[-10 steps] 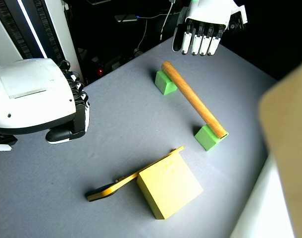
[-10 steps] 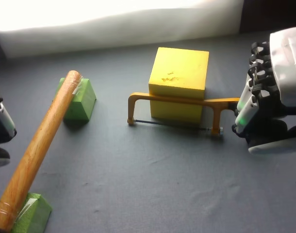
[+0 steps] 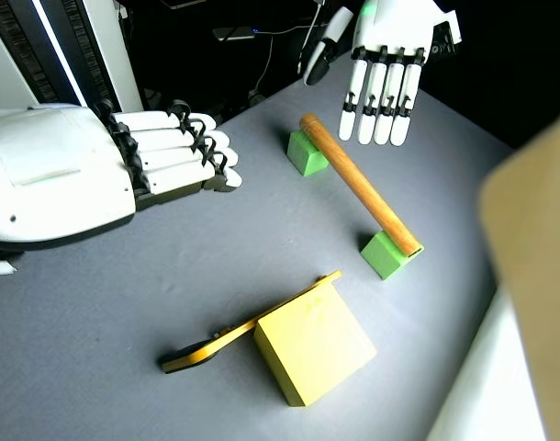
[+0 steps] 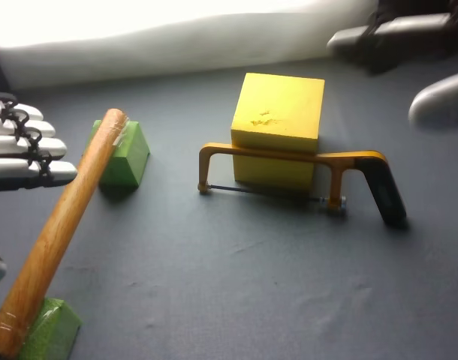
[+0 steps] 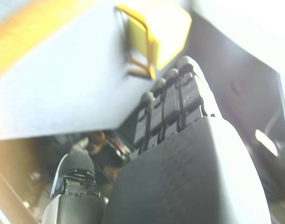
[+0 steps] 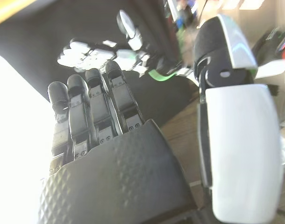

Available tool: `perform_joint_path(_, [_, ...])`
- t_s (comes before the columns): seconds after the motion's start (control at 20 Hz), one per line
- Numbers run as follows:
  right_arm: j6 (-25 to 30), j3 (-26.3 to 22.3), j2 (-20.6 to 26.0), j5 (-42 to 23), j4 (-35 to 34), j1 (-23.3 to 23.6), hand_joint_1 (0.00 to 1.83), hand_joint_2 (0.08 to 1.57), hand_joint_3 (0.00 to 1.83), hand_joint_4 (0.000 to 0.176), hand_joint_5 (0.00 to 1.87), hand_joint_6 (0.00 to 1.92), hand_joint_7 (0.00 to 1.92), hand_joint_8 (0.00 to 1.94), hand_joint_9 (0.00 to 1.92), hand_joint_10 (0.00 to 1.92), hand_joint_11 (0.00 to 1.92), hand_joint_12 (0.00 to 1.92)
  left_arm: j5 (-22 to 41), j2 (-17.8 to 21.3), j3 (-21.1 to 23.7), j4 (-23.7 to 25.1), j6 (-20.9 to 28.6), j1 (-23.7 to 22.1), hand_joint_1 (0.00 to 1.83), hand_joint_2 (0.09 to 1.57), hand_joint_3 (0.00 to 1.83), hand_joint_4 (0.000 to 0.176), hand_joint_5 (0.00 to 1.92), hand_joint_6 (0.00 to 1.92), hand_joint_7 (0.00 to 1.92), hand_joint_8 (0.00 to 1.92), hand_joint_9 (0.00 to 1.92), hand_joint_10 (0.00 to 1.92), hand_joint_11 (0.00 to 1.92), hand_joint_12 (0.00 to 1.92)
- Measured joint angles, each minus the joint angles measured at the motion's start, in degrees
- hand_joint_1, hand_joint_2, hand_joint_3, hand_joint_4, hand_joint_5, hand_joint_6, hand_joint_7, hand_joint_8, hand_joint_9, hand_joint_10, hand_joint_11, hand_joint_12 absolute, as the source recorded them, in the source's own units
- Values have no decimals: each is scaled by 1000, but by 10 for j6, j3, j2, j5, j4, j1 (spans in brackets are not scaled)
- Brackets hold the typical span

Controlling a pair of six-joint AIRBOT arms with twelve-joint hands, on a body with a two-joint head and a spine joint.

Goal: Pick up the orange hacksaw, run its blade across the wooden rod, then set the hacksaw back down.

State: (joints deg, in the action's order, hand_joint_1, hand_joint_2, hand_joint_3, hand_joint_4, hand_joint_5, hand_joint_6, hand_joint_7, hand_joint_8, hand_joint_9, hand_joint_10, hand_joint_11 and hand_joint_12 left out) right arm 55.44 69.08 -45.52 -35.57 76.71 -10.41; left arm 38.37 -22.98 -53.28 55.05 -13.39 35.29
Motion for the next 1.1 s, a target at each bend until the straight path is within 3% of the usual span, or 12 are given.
perform_joint_path(0.05, [33,13,3,2,-10,-8,480,1055,5,0,9,0,20,2,59,1,0,420,-7,12,14,0,4,0,18,1249,0,0,132,3,106,1,79,3,0,252])
perform_joint_path(0.15, [85,40,6,-2,-7,-35,707,1053,0,0,51,11,44,8,76,7,0,521,-25,44,45,-4,14,16,58,1243,0,0,120,0,102,0,82,2,0,266])
perform_joint_path(0.35, [139,67,4,-8,-8,-79,979,1082,0,0,134,12,82,6,108,8,0,631,-24,85,72,-5,15,48,30,1248,0,0,143,4,148,7,122,9,0,339])
perform_joint_path(0.5, [144,73,5,-15,-5,-121,1043,1100,5,0,126,1,93,2,120,4,0,664,-10,106,95,2,33,73,1,1255,1,0,131,0,135,0,119,2,0,306])
perform_joint_path(0.65, [144,100,6,-36,-5,-170,1035,1173,16,0,127,1,93,0,123,2,0,678,-5,115,115,45,64,82,0,1259,1,0,124,1,127,1,111,1,0,271])
perform_joint_path(0.85, [148,104,-11,0,-5,-184,1070,1165,5,0,169,14,113,5,132,4,0,681,-33,113,138,52,71,85,0,1266,2,0,155,7,148,4,119,4,0,250])
perform_joint_path(0.95, [165,113,-34,18,-35,-197,1065,1185,4,0,156,3,104,0,126,1,0,640,-56,102,141,51,71,91,0,1270,2,0,139,1,126,1,107,0,0,233])
perform_joint_path(1.1, [92,116,-68,35,-205,-257,1063,1154,0,0,116,0,80,0,113,0,0,591,-85,86,139,66,71,101,0,1271,1,0,144,2,150,2,113,1,0,215])
